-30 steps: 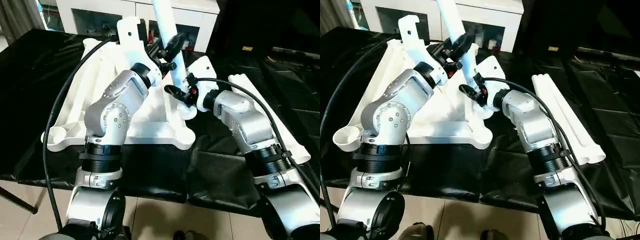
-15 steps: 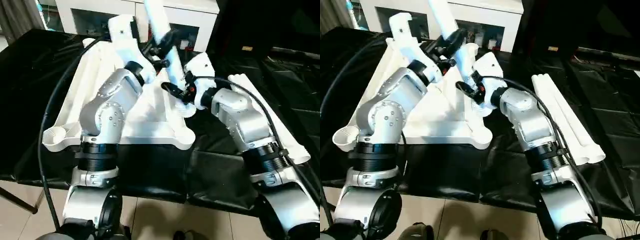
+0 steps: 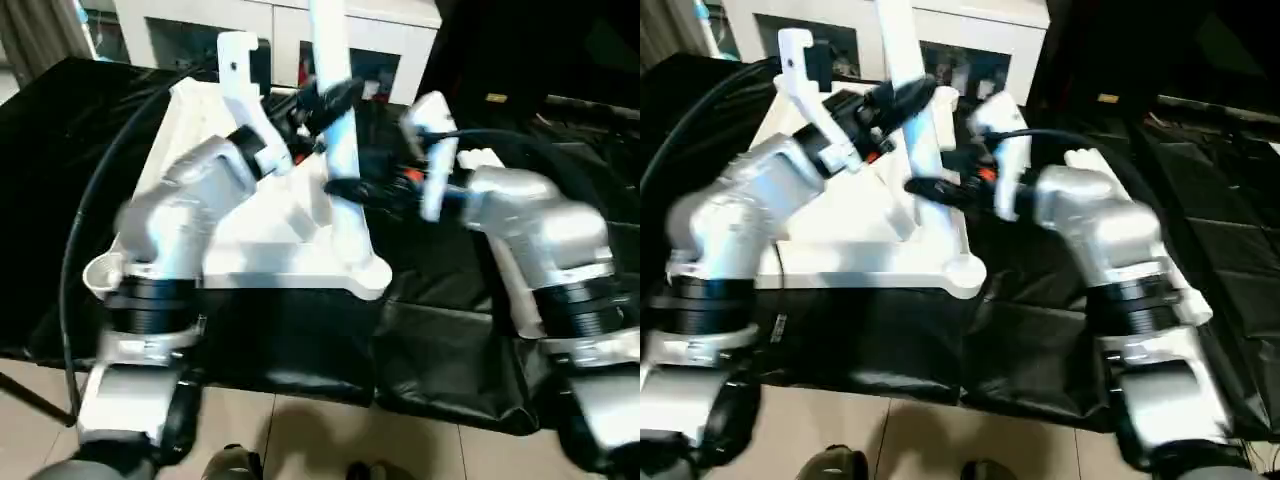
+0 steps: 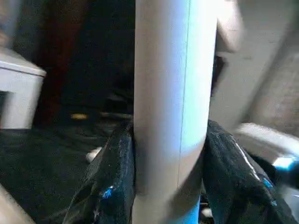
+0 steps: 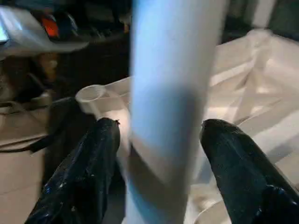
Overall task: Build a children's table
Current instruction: Pick table leg
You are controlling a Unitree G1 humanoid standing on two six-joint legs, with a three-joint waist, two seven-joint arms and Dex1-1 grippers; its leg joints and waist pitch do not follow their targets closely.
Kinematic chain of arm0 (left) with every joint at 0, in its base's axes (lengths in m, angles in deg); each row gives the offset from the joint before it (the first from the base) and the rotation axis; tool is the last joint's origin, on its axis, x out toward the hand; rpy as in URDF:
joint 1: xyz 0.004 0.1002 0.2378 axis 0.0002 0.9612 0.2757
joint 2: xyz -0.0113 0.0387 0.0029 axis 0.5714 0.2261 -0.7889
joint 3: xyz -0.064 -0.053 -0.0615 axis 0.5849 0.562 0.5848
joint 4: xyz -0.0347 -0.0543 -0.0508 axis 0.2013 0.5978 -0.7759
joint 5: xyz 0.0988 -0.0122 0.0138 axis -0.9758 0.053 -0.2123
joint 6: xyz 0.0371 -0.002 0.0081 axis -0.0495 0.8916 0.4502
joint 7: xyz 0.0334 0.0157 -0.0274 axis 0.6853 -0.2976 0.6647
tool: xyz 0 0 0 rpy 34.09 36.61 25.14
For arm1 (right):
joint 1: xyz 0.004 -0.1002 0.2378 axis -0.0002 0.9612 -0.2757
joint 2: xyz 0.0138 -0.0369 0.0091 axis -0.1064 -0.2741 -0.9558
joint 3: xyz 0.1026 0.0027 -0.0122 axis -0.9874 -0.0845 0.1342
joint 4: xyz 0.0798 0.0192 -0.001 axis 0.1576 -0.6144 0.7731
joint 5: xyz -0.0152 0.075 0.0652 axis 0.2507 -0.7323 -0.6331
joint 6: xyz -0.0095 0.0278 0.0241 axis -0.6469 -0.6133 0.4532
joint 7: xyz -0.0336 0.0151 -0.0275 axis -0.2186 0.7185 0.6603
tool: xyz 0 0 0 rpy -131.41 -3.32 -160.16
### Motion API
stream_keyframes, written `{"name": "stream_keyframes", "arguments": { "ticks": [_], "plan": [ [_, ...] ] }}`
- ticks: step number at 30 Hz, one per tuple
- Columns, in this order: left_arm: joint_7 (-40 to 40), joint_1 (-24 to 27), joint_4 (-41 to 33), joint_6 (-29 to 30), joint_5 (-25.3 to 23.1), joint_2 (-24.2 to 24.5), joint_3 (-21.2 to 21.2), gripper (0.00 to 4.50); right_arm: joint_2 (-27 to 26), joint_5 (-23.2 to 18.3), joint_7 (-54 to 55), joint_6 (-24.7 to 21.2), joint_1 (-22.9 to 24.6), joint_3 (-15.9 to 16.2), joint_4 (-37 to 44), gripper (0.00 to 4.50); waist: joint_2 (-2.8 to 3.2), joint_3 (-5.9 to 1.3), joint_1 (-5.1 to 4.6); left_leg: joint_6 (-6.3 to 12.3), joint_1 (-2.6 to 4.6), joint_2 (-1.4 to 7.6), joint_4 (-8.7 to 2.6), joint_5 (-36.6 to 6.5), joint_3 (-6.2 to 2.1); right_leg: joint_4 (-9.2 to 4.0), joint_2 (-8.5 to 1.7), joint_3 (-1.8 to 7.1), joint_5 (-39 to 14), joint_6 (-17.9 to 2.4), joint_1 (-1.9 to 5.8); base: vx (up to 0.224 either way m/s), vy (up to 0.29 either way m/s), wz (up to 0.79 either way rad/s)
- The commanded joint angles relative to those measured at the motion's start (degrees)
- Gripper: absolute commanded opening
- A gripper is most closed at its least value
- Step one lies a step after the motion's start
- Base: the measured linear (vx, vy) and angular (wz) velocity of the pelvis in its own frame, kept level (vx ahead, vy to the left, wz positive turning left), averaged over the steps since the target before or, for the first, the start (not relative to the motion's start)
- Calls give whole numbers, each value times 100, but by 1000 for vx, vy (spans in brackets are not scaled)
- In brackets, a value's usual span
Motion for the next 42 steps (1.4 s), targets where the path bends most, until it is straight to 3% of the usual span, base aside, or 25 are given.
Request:
{"name": "stream_keyframes", "arguments": {
  "ticks": [1,4,7,8,12,17,21,24,25,30,31,34,38,39,42],
  "plan": [
    [-220,-232,-214,221,373,42,171,173,81,-240,-136,-273,69,-93,224,302,29,-561,1,-100,242,187,-446,-1113,-139,-360,-272,134,-1212,-1224,296,0,0,0],
    [-470,-323,-180,525,944,69,431,173,194,-624,-385,-813,161,-122,439,302,27,-569,14,-60,250,182,-434,-1083,-137,-351,-275,129,-1111,-1309,305,0,0,0],
    [-620,-331,-176,600,1053,106,448,173,265,-682,-504,-996,198,-86,501,302,30,-546,19,-113,254,196,-450,-1201,-143,-379,-280,131,-1329,-1229,290,0,0,0],
    [-656,-330,-182,618,1070,122,442,173,285,-691,-534,-1033,207,-70,510,275,32,-545,21,-145,260,199,-452,-1249,-143,-387,-280,133,-1428,-1180,283,0,0,0],
    [-834,-252,-315,801,1215,218,372,173,295,-747,-492,-1246,221,-54,488,250,29,-541,16,-256,258,202,-467,-1314,-159,-402,-294,135,-1659,-1034,278,0,0,0],
    [-842,-218,-366,884,1279,250,357,173,311,-861,-513,-1362,243,-74,595,212,21,-563,25,-228,251,204,-459,-1119,-153,-366,-292,135,-1380,-1080,287,0,0,0],
    [-849,-208,-351,882,1270,252,357,172,316,-867,-536,-1388,251,-67,630,203,12,-558,25,-237,246,202,-458,-1156,-149,-379,-295,137,-1471,-1063,287,0,0,0],
    [-770,-188,-333,774,1137,231,337,172,288,-863,-505,-1383,267,-63,658,201,7,-557,24,-273,255,208,-461,-1215,-153,-391,-301,137,-1605,-1014,278,0,0,0],
    [-632,-186,-291,667,966,212,289,228,256,-846,-452,-1341,275,-71,664,201,4,-559,25,-273,250,211,-464,-1199,-155,-396,-301,139,-1602,-992,282,0,0,0],
    [-158,-157,-260,549,770,31,290,269,82,-726,-150,-1102,299,-128,673,194,7,-573,26,-281,239,211,-452,-1112,-151,-385,-306,140,-1465,-987,281,0,0,0],
    [105,-127,-283,379,446,-11,148,288,6,-672,-23,-1018,298,-147,657,192,2,-581,27,-269,234,220,-460,-1092,-160,-389,-307,141,-1446,-963,290,0,0,0],
    [713,-50,-312,188,-112,-153,-103,287,-154,-554,232,-853,294,-175,616,189,4,-590,23,-269,234,220,-460,-1050,-158,-390,-303,142,-1430,-887,290,0,0,0],
    [932,86,-458,316,-35,-372,-123,289,-267,-448,410,-708,279,-149,538,188,-6,-590,24,-252,226,211,-449,-1006,-152,-378,-307,139,-1325,-980,301,0,0,0],
    [943,115,-505,333,-57,-378,-165,258,-278,-432,432,-687,272,-142,521,188,-7,-584,21,-223,221,202,-448,-1028,-146,-386,-294,137,-1359,-978,294,0,0,0],
    [1049,133,-543,328,-72,-433,-143,249,-301,-417,504,-629,255,-136,481,188,-1,-579,18,-221,230,202,-450,-1085,-149,-403,-294,135,-1460,-951,291,0,0,0]
  ]
}}
